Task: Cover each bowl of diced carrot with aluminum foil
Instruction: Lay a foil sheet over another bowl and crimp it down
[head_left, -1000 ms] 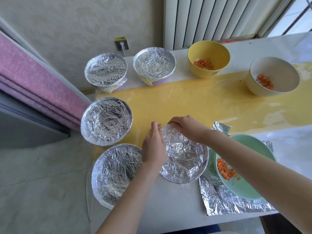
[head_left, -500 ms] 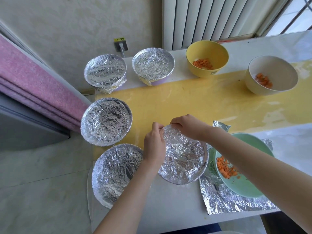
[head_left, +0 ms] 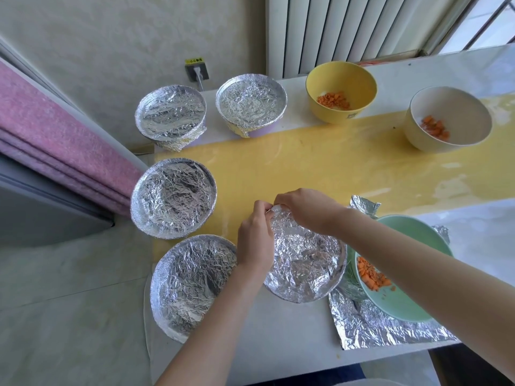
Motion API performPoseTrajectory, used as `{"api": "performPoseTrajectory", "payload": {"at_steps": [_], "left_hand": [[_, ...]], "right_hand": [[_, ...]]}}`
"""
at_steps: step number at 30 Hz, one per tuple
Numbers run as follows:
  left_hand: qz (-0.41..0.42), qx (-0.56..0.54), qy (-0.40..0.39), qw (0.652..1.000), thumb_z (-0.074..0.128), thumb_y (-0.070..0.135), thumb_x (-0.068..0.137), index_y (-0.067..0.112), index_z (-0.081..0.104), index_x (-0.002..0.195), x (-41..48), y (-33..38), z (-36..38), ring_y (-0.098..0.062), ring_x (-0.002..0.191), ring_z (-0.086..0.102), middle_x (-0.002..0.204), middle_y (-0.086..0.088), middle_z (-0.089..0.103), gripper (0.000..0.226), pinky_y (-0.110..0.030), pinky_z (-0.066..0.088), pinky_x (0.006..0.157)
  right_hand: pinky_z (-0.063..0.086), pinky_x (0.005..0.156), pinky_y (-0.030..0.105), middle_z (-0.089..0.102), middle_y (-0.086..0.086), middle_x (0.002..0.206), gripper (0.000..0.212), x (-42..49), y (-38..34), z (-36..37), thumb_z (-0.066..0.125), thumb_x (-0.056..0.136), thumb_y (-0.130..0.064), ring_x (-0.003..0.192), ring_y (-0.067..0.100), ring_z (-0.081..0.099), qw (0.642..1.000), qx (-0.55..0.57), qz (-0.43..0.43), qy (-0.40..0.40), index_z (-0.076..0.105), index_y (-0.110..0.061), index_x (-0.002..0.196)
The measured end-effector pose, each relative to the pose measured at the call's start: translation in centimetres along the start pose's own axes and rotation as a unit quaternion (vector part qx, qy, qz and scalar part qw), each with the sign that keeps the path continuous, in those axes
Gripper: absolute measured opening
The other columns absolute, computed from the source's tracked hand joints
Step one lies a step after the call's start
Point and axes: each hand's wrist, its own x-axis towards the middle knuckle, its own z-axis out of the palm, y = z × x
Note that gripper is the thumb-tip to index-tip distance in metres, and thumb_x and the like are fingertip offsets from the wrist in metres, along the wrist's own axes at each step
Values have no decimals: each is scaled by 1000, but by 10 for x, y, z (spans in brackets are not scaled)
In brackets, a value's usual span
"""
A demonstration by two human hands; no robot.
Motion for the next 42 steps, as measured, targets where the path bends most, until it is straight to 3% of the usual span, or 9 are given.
{"api": "performPoseTrajectory", "payload": {"at_steps": [6, 10, 13, 18, 22, 26, 34, 37, 42], "left_hand": [[0, 9, -8, 1000, 48, 4, 95, 4, 54, 104, 0, -1, -1, -28, 71, 62, 81, -11, 66, 11, -34, 42, 53], [-46, 22, -33, 998, 46, -1, 94, 8, 48, 120, 1, 2, -4, -25, 81, 62, 93, -13, 65, 27, -25, 41, 57], [-96, 20, -45, 994, 44, -3, 93, 12, 38, 133, 0, 3, -5, -24, 92, 61, 112, -13, 61, 43, -32, 53, 70], [-71, 30, -61, 995, 36, 11, 99, 14, 45, 132, 2, 1, -3, -26, 105, 56, 120, -7, 59, 34, -40, 48, 90], [-68, -18, -82, 994, 40, 13, 100, 5, 57, 118, 8, 0, -3, -22, 69, 54, 90, -12, 65, 26, -38, 43, 61], [-63, -13, -69, 996, 43, 10, 98, 3, 59, 115, 5, 0, -4, -23, 72, 58, 89, -13, 67, 24, -30, 40, 57], [-23, -3, -68, 997, 46, 7, 97, 8, 58, 121, 3, 4, -2, -27, 87, 64, 98, -13, 68, 27, -33, 52, 69], [-22, 3, -66, 998, 45, 8, 97, 9, 59, 123, 3, 4, -1, -28, 90, 64, 101, -13, 69, 29, -33, 49, 71], [-28, 4, -65, 997, 44, 10, 98, 9, 50, 132, 2, 8, -4, -30, 100, 63, 111, -15, 66, 34, -38, 52, 81]], "right_hand": [[37, 59, 34, 64, 11, 93, 35, 2, 0, 7, 40, 85, 6, 73, 27, 54, 1000, -4, -3, 26, 56, -12, 111], [44, 64, 34, 66, 6, 96, 24, 0, 7, 12, 38, 100, -17, 79, 26, 60, 996, 58, 23, 62, 56, -18, 116], [46, 64, 31, 68, 6, 96, 26, -2, 15, 15, 38, 101, -19, 74, 21, 59, 987, 123, 66, 79, 59, -14, 116], [42, 64, 29, 69, 9, 89, 25, -10, 21, 18, 44, 99, -19, 68, 20, 55, 978, 167, 76, 96, 64, -10, 111], [47, 68, 35, 71, 13, 89, 23, -13, 21, 21, 47, 97, -8, 75, 27, 63, 977, 157, 70, 124, 66, -8, 110], [46, 58, 28, 70, 9, 88, 28, -11, 19, 20, 42, 97, -6, 68, 24, 61, 989, 65, 91, 95, 62, -13, 115], [53, 65, 42, 69, 9, 84, 23, -12, 17, 19, 46, 92, -5, 73, 29, 63, 993, 78, 44, 81, 63, -13, 104], [51, 59, 39, 68, 11, 78, 26, -11, 20, 19, 45, 84, 4, 67, 31, 61, 995, 46, 50, 75, 61, -13, 97], [36, 57, 26, 63, 5, 103, 36, -10, 7, 13, 37, 90, 4, 77, 23, 58, 999, -15, 31, 42, 53, -11, 118]]}}
